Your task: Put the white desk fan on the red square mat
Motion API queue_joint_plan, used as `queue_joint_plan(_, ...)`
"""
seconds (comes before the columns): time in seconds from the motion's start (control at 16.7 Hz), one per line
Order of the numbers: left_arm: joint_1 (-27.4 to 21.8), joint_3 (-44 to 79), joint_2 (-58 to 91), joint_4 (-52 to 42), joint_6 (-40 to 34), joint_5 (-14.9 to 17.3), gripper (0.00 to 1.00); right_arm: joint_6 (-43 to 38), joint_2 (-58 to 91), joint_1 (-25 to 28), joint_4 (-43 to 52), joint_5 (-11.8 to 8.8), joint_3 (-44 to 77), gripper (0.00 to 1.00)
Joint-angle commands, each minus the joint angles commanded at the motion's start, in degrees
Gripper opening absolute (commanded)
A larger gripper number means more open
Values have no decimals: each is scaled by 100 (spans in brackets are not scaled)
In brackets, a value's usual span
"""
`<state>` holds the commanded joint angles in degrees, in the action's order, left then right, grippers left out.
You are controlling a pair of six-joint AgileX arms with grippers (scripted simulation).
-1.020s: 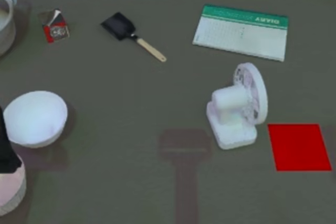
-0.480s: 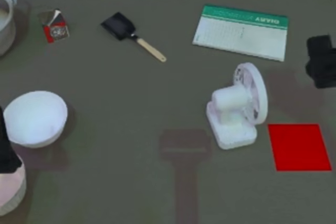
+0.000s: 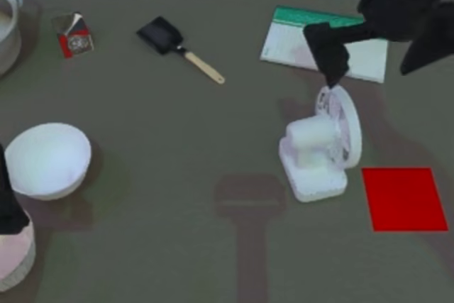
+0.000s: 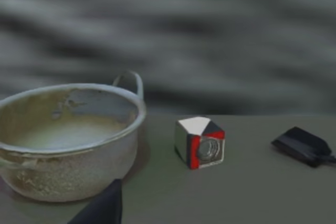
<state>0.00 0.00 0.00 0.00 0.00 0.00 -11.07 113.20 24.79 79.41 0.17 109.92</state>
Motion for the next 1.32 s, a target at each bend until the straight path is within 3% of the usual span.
queue_joint_plan(0.24, 0, 0, 0, 0, 0, 0, 100, -132, 939, 156, 644, 5, 938, 100)
queue_joint_plan(0.66, 0, 0, 0, 0, 0, 0, 100, -139, 1046, 147, 695, 4, 1018, 100)
queue_joint_plan(1.08, 0, 0, 0, 0, 0, 0, 100, -153, 955, 180, -385, 5, -164, 100)
queue_joint_plan(1.32, 0, 0, 0, 0, 0, 0, 100, -156, 952, 183, -470, 4, -251, 100)
